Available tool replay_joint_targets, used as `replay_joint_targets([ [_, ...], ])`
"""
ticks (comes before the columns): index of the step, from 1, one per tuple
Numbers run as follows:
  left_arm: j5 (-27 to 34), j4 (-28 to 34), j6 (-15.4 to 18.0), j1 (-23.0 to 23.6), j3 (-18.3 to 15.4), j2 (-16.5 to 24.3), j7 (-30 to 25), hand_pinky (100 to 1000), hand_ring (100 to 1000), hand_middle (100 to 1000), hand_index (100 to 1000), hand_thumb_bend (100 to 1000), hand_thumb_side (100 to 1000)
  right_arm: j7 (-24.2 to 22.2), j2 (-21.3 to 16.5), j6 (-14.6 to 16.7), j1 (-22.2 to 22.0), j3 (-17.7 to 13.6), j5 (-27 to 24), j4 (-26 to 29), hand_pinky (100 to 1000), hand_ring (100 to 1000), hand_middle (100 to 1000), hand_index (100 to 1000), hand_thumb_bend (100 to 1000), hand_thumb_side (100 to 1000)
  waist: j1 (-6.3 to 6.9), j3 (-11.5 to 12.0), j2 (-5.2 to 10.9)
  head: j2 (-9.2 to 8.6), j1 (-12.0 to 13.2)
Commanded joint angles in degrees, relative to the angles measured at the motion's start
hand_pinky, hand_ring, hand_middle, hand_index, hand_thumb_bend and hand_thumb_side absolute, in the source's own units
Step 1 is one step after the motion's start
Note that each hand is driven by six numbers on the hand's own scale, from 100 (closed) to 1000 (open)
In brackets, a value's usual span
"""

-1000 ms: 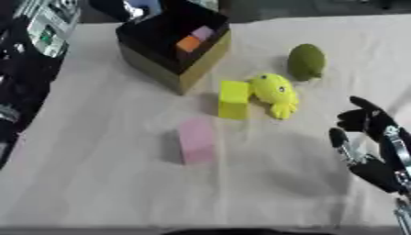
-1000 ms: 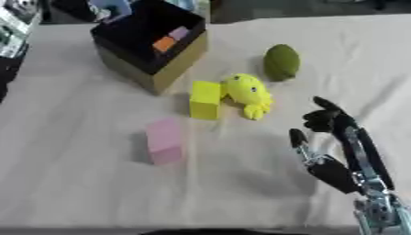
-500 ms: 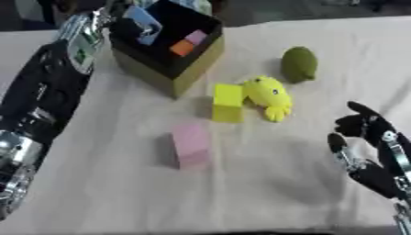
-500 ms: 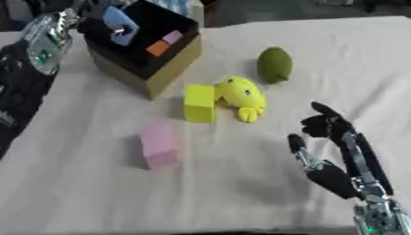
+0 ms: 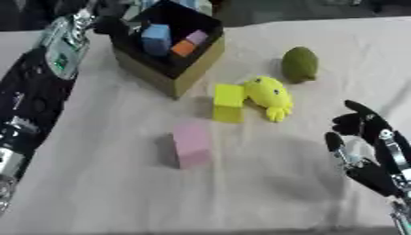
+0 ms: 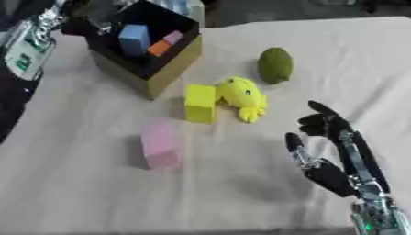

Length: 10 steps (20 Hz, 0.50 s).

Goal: Pick up objects on the table and place them in the box.

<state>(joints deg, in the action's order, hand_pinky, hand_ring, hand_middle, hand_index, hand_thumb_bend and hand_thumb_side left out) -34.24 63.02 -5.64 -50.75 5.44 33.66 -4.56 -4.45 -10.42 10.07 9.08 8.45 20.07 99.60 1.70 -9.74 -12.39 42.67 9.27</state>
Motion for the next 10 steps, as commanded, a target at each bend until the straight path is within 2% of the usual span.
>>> replay_joint_targets([
  [1, 5.08, 10.30, 1.67, 2.00, 1.17, 5.57, -3.39, 597, 674, 664, 763, 690, 439, 0.30, -0.81, 0.01, 0.61, -0.56, 0.04, 0.59, 714, 687, 669, 927, 315, 537, 0.36, 0.27, 0.80, -0.71, -0.43],
  [6, 11.80, 23.75, 2.35, 9.30, 2.94, 10.19, -8.92, 604, 664, 654, 762, 687, 427, 0.42, -0.88, -0.06, 0.83, -0.65, 0.16, 0.62, 714, 687, 669, 927, 314, 536, 0.42, 0.63, 0.73, -0.76, -0.68],
  [10, 15.06, 32.48, 2.77, 14.79, 4.57, 12.26, -13.27, 616, 664, 653, 764, 687, 410, 0.61, -0.91, -0.16, 0.91, -0.76, 0.05, 0.54, 714, 686, 668, 927, 314, 537, 0.43, 0.81, 0.67, -0.77, -0.68],
])
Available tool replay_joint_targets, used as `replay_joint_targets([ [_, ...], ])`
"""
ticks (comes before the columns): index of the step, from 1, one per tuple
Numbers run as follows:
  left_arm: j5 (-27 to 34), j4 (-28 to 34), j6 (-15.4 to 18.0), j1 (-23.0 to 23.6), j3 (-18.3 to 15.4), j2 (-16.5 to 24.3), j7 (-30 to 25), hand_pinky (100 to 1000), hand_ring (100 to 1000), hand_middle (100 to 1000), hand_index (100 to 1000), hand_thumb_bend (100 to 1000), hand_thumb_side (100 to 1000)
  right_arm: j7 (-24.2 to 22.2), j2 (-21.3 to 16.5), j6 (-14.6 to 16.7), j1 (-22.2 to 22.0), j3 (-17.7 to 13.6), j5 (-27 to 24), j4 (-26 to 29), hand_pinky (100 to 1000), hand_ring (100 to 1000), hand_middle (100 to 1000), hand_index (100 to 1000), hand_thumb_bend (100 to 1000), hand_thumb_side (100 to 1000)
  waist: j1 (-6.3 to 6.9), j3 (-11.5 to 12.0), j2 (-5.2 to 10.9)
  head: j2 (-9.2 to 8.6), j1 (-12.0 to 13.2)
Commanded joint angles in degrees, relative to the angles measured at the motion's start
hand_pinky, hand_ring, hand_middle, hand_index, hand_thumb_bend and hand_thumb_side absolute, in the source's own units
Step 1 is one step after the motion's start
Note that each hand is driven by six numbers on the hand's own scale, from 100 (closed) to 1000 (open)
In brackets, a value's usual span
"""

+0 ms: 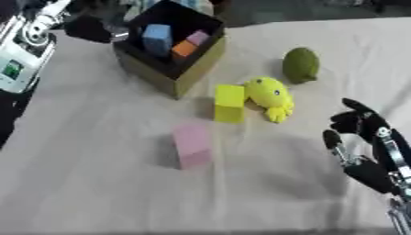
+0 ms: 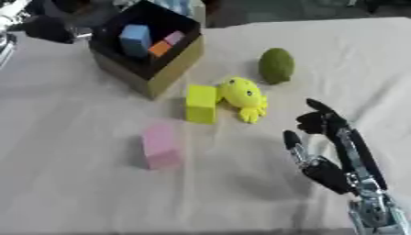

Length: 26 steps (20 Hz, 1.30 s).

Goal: Pick up objects on the table and place them in the box.

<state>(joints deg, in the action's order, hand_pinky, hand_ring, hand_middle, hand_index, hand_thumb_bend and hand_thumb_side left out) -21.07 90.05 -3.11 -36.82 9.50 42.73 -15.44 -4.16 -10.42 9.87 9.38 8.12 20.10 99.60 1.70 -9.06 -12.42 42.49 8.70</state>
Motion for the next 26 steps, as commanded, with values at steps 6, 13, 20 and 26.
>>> replay_joint_targets([
  [6, 3.53, 14.15, -0.35, 6.82, 3.48, 4.11, -7.53, 630, 669, 662, 772, 702, 398, 0.58, -0.92, -0.08, 0.67, -0.51, -0.08, 0.45, 714, 686, 667, 928, 312, 539, 0.40, 0.39, 0.68, -0.68, -0.25],
  [13, 1.93, 17.88, -1.76, 9.78, 7.69, 3.50, -11.69, 641, 669, 665, 775, 707, 387, 0.78, -0.89, -0.19, 0.68, -0.50, -0.10, 0.36, 713, 686, 667, 927, 308, 541, 0.42, 0.30, 0.67, -1.04, -0.67],
  [20, -2.27, 16.67, -1.76, 11.80, 11.19, 1.53, -14.71, 664, 675, 675, 786, 680, 346, 0.78, -0.83, -0.23, 0.72, -0.45, -0.10, 0.33, 713, 685, 666, 927, 308, 541, 0.46, 0.21, 0.56, -1.29, -1.67],
  [26, -5.93, 13.57, -1.44, 11.89, 12.29, -1.28, -13.28, 670, 677, 679, 790, 687, 352, 0.75, -0.74, -0.25, 0.71, -0.45, -0.14, 0.32, 713, 685, 665, 927, 310, 541, 0.48, 0.18, 0.54, -1.45, -2.06],
])
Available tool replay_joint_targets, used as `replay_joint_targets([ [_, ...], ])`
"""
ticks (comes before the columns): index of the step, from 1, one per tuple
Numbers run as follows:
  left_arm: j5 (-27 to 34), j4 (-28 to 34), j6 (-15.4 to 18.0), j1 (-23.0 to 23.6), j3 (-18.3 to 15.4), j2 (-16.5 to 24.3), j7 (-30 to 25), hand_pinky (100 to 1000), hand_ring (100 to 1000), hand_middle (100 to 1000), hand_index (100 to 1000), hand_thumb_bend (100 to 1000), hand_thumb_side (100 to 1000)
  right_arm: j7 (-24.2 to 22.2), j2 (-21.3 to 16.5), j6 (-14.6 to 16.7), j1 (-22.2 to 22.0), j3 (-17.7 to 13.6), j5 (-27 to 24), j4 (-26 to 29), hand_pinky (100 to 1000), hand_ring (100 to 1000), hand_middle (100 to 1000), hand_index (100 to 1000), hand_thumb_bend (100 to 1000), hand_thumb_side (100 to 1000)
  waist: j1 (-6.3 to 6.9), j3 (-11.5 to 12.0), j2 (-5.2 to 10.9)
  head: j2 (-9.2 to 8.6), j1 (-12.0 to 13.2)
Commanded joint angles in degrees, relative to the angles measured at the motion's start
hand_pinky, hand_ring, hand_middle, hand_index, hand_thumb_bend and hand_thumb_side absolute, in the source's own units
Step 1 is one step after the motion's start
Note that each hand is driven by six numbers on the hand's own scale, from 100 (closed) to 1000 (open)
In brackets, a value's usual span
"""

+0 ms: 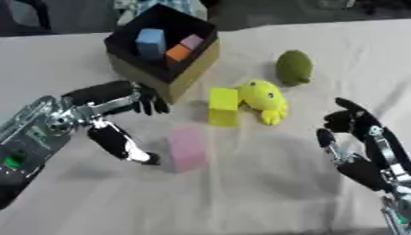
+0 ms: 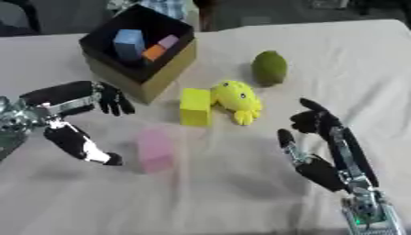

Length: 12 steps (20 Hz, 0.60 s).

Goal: Pick up objects on the table and place them in the box.

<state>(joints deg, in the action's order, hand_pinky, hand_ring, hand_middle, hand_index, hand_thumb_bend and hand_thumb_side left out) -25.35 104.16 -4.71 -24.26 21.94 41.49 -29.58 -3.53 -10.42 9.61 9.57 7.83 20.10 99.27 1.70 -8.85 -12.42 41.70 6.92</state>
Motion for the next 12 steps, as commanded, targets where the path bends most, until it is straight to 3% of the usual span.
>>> replay_joint_targets([
  [1, -2.65, -1.10, 0.03, -0.78, -0.02, -0.64, 1.49, 668, 678, 679, 790, 687, 354, 0.13, -0.72, 0.01, 0.50, -0.16, -0.15, 0.65, 713, 685, 665, 927, 310, 541, 0.48, -0.05, 0.53, -0.68, -0.38],
  [5, -6.10, -3.15, -0.07, -1.48, 1.04, -3.23, 3.68, 674, 686, 689, 794, 682, 353, 0.06, -0.66, 0.04, 0.51, -0.10, -0.22, 0.65, 713, 685, 665, 927, 311, 540, 0.43, -0.13, 0.50, -0.70, -0.55],
  [12, -6.14, -4.62, 1.61, -2.95, 3.26, -5.91, 1.91, 664, 686, 689, 791, 681, 356, 0.01, -0.60, 0.05, 0.50, -0.06, -0.30, 0.64, 714, 685, 664, 927, 310, 540, 0.34, -0.30, 0.49, -0.71, -0.68],
])
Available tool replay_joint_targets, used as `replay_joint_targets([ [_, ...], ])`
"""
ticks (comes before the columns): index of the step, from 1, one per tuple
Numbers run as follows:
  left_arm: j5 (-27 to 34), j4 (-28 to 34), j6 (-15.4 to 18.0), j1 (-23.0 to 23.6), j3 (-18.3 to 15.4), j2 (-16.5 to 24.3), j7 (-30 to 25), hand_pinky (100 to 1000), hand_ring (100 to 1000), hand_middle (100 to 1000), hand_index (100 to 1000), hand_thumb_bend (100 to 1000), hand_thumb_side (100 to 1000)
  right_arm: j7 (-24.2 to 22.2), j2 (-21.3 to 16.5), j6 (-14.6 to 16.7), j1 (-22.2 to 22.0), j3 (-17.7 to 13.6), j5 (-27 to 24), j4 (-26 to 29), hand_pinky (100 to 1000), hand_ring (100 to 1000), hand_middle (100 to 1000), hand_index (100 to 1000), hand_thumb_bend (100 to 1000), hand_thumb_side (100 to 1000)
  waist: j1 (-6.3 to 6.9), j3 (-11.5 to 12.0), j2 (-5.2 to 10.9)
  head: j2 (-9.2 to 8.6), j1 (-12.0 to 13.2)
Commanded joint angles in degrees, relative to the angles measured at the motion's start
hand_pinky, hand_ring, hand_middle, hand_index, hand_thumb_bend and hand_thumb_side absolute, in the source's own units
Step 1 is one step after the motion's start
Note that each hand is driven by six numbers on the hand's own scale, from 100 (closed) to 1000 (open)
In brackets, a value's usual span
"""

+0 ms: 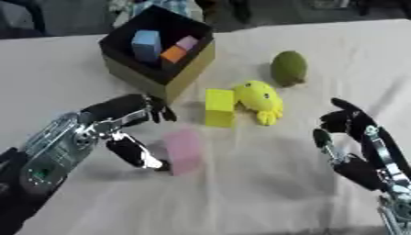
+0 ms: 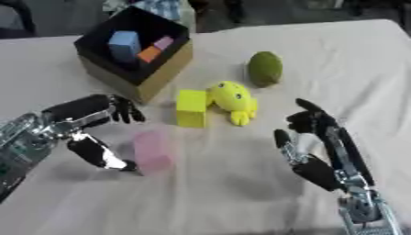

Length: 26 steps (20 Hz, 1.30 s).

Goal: Pick up objects on the table and place them in the box.

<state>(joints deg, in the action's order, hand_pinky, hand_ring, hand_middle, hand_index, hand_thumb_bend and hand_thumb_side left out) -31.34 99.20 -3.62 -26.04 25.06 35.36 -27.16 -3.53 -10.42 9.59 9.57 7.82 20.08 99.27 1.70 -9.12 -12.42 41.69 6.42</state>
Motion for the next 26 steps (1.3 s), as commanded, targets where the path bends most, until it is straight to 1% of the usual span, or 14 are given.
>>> replay_joint_targets([
  [1, -0.11, 0.27, 0.63, -1.33, 0.31, -0.03, -0.70, 663, 685, 688, 789, 679, 355, 0.01, -0.61, 0.05, 0.49, -0.07, -0.28, 0.64, 714, 685, 664, 927, 311, 540, 0.33, -0.03, 0.51, -0.70, -0.19],
  [8, 0.13, -1.32, 1.06, -1.54, 1.27, -1.15, -0.84, 622, 634, 625, 739, 570, 283, 0.06, -0.60, 0.13, 0.59, -0.03, -0.49, 0.76, 713, 683, 661, 926, 311, 537, 0.20, -0.05, 0.56, -0.72, -0.12],
  [11, 0.31, -2.11, 1.14, -1.53, 1.25, -1.46, -0.68, 609, 619, 607, 722, 548, 266, 0.14, -0.59, 0.17, 0.66, 0.03, -0.59, 0.81, 713, 683, 661, 927, 311, 536, 0.16, -0.02, 0.59, -0.76, -0.11],
  [20, 0.63, -3.74, 0.92, -1.48, 0.88, -2.18, 1.79, 536, 543, 520, 631, 419, 195, 0.23, -0.59, 0.17, 0.79, 0.06, -0.70, 0.80, 713, 682, 660, 927, 308, 536, 0.02, -0.09, 0.67, -0.90, -0.10],
  [22, 0.82, -3.61, 0.94, -1.44, 0.71, -2.06, 2.32, 523, 529, 505, 612, 396, 183, 0.29, -0.60, 0.16, 0.81, 0.05, -0.75, 0.81, 713, 682, 660, 927, 308, 536, 0.01, -0.07, 0.67, -0.93, -0.14],
  [26, 1.71, -1.94, 0.90, -1.28, -0.46, -1.03, 2.28, 531, 525, 499, 604, 384, 181, 0.45, -0.61, 0.13, 0.82, 0.00, -0.79, 0.78, 713, 681, 658, 927, 303, 536, 0.06, -0.02, 0.67, -1.03, -0.27],
])
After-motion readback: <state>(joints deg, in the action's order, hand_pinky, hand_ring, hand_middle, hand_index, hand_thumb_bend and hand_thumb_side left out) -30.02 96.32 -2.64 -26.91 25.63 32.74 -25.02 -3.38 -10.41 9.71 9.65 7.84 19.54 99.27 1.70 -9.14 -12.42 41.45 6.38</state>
